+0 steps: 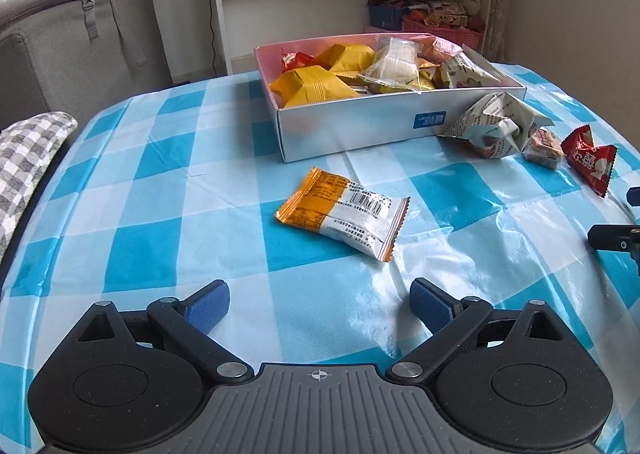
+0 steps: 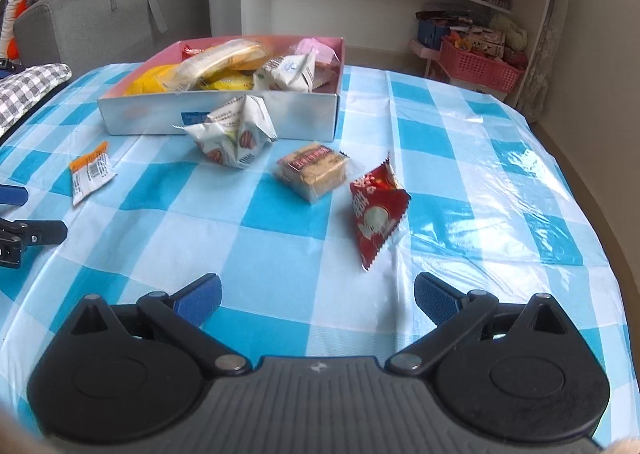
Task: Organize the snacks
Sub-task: 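Grasp the orange packet with the left gripper while the right grasps the red candy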
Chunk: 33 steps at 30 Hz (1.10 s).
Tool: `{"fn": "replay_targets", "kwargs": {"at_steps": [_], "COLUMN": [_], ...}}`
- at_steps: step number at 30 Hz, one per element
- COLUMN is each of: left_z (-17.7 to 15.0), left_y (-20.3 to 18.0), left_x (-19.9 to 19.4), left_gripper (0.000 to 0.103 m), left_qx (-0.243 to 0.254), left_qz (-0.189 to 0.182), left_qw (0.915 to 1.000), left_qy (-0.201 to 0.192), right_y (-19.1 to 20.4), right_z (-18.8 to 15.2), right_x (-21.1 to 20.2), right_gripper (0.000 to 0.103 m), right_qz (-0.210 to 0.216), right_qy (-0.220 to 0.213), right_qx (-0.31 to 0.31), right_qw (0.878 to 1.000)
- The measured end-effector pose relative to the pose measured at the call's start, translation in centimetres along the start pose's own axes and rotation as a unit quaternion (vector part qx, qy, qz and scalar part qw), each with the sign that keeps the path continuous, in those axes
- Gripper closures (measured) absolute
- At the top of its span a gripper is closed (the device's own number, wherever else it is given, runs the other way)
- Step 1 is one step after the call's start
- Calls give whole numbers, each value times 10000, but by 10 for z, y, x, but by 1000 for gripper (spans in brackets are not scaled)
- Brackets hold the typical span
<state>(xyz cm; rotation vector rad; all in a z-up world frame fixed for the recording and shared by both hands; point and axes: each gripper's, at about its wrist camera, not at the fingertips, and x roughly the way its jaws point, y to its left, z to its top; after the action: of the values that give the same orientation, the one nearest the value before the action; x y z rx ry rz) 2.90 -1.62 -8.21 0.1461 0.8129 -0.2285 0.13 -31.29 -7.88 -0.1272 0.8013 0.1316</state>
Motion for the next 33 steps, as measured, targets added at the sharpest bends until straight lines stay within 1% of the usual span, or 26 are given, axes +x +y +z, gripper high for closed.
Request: {"fn": "replay_targets", "kwargs": {"at_steps": [3,8,12,22,25,30,33], "left_z": [5,12,17,27,29,31,32], "left_y": [-4,-9,-10,-10,-11,-12,-13], "left_x": [6,14,20,29,31,32,32], "left_gripper": [5,5,5,6,6,13,16], "left_qx": [-34,-84,-102,63,105,167,175], "left_qz": [30,94,94,-73,-109,-185,-146], "left_qw": [10000,9998,9997,9996,9995,9993,9994], "left_qy": [-61,-155,-209,-269,-275,-286,-273], "right_y": [-11,-21,-23,-30,-31,-34,-35], "right_z": [3,7,8,17,19,23,24], "right_x": [4,11,14,21,22,23,23], "right_gripper": [0,0,0,0,2,8,13], "right_qz": [35,-38,32,100,94,82,78], "right_qy": [-18,-100,-160,-201,-219,-244,-255], "right_qx": [314,484,380,345,345,402,422], "right_qw": [9995,9988,9991,9992,9991,9989,9988]}}
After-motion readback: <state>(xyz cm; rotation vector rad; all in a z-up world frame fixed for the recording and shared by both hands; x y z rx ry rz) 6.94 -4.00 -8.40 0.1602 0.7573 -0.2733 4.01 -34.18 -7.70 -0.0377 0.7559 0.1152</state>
